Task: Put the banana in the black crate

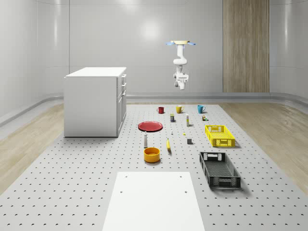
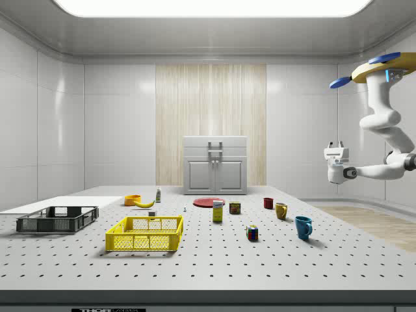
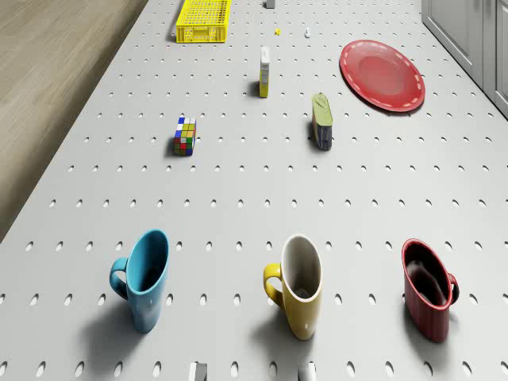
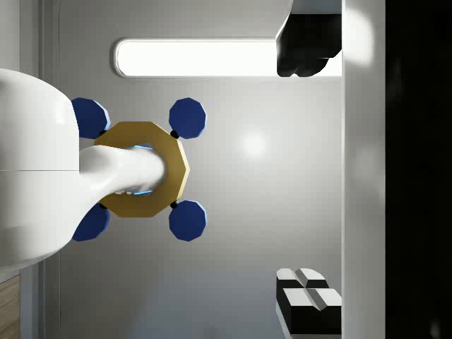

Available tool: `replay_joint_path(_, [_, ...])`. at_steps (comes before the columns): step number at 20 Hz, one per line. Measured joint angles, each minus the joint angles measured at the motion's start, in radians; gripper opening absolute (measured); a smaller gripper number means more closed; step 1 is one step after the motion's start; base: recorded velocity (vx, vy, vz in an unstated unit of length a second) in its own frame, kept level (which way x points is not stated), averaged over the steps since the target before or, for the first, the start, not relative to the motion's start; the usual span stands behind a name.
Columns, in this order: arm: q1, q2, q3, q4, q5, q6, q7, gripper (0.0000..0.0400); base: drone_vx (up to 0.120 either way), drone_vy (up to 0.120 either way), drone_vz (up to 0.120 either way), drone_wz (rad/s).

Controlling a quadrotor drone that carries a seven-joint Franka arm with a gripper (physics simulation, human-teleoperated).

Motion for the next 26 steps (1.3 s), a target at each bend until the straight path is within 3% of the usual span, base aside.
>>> replay_joint_path(4, [-0.002,0.013,0.001,0.085,0.001,-0.069,-0.001,0.0400,0.000,-0.010,0.000,0.000])
replay_joint_path(12, [-0.004,0.065,0.003,0.236,0.002,-0.162,-0.002,0.0400,0.000,-0.120,0.000,0.000])
replay_joint_path(18, [-0.006,0.082,0.003,0.283,0.002,-0.187,-0.003,0.0400,0.000,-0.120,0.000,0.000])
replay_joint_path(26, [-0.007,0.085,0.004,0.296,0.002,-0.190,-0.003,0.0400,0.000,-0.120,0.000,0.000])
